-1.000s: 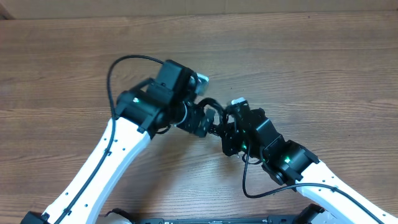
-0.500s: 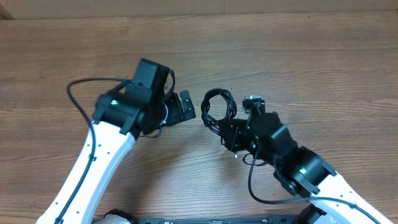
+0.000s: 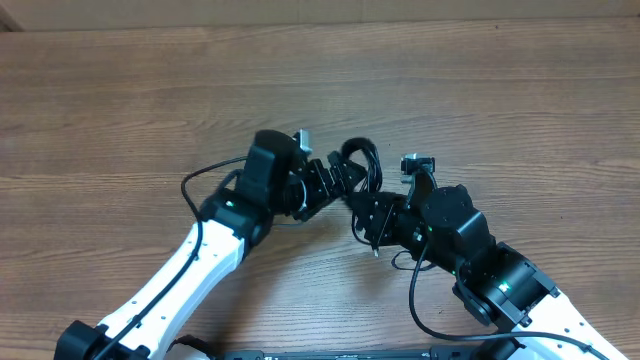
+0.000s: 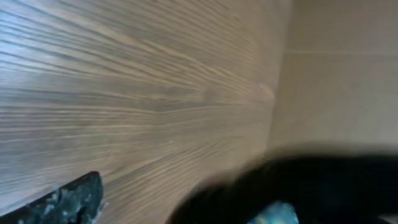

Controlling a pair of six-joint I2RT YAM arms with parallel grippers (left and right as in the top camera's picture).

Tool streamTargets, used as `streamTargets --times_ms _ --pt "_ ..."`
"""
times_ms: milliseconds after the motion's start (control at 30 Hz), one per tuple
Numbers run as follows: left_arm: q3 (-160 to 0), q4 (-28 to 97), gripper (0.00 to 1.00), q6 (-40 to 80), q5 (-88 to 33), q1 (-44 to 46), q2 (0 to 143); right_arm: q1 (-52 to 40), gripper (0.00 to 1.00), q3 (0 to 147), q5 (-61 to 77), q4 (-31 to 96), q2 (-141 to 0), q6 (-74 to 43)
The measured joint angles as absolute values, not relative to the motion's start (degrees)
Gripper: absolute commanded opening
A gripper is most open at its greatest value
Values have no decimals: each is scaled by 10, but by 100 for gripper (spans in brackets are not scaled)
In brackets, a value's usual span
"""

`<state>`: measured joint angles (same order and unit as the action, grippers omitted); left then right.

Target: Untangle cables

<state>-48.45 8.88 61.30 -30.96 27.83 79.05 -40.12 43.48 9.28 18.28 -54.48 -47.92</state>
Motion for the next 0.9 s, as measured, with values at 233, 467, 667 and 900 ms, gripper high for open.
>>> streamTargets --times_ms 233,467,667,900 --pt "-479 110 4 617 -319 286 790 -401 4 435 111 178 -545 -482" --pt "-480 212 4 524 -291 273 787 -402 4 435 115 193 -549 -487" --pt "-480 245 4 435 -294 214 787 -401 4 435 111 240 -550 -486" --pt "-480 254 4 339 -287 198 767 -401 4 436 173 267 -550 -482"
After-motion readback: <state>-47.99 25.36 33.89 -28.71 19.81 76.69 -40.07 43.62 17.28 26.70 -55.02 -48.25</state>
